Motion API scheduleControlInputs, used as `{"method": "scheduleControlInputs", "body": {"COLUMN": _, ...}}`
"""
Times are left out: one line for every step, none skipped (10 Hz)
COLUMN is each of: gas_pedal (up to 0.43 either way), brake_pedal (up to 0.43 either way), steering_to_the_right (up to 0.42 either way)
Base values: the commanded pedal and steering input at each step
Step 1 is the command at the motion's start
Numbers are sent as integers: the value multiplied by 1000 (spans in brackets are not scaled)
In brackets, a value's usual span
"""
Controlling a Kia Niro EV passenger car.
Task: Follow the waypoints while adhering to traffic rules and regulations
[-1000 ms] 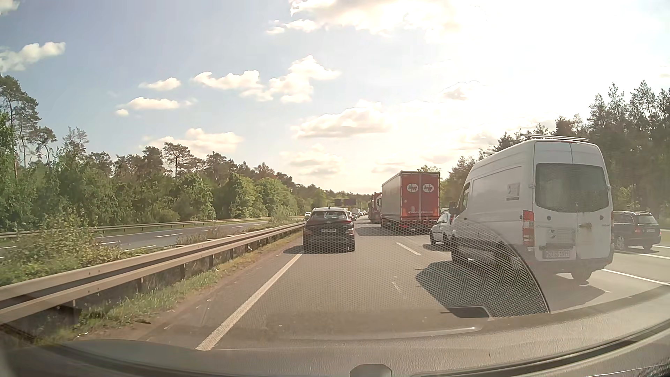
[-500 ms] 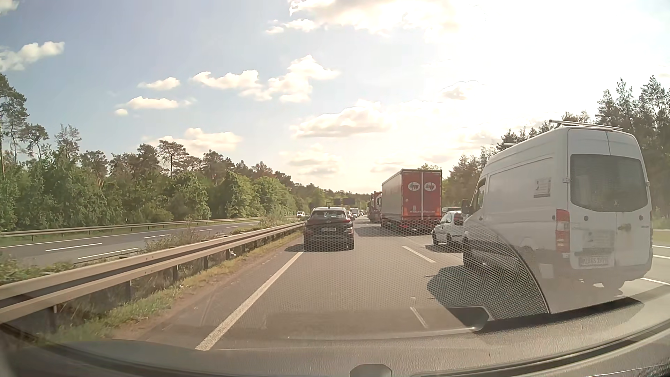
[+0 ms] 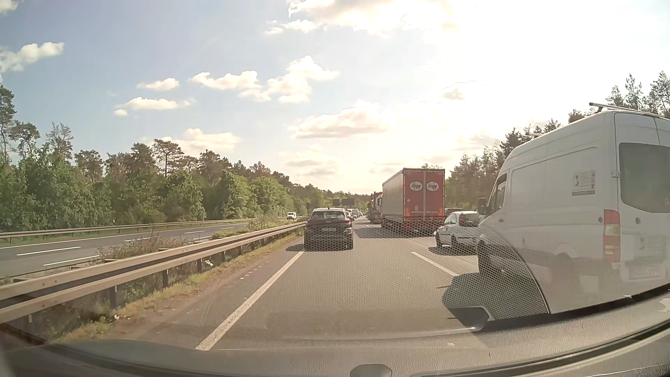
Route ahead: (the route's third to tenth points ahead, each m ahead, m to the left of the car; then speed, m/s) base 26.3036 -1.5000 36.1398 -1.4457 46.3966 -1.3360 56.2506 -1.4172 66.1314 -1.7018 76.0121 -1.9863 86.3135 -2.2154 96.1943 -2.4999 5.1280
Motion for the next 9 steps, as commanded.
{"method": "scheduleControlInputs", "body": {"gas_pedal": 118, "brake_pedal": 0, "steering_to_the_right": 1}}
{"method": "scheduleControlInputs", "body": {"gas_pedal": 130, "brake_pedal": 0, "steering_to_the_right": 2}}
{"method": "scheduleControlInputs", "body": {"gas_pedal": 130, "brake_pedal": 0, "steering_to_the_right": 2}}
{"method": "scheduleControlInputs", "body": {"gas_pedal": 130, "brake_pedal": 0, "steering_to_the_right": 1}}
{"method": "scheduleControlInputs", "body": {"gas_pedal": 130, "brake_pedal": 0, "steering_to_the_right": 1}}
{"method": "scheduleControlInputs", "body": {"gas_pedal": 130, "brake_pedal": 0, "steering_to_the_right": 1}}
{"method": "scheduleControlInputs", "body": {"gas_pedal": 130, "brake_pedal": 0, "steering_to_the_right": 0}}
{"method": "scheduleControlInputs", "body": {"gas_pedal": 130, "brake_pedal": 0, "steering_to_the_right": 0}}
{"method": "scheduleControlInputs", "body": {"gas_pedal": 130, "brake_pedal": 0, "steering_to_the_right": 0}}
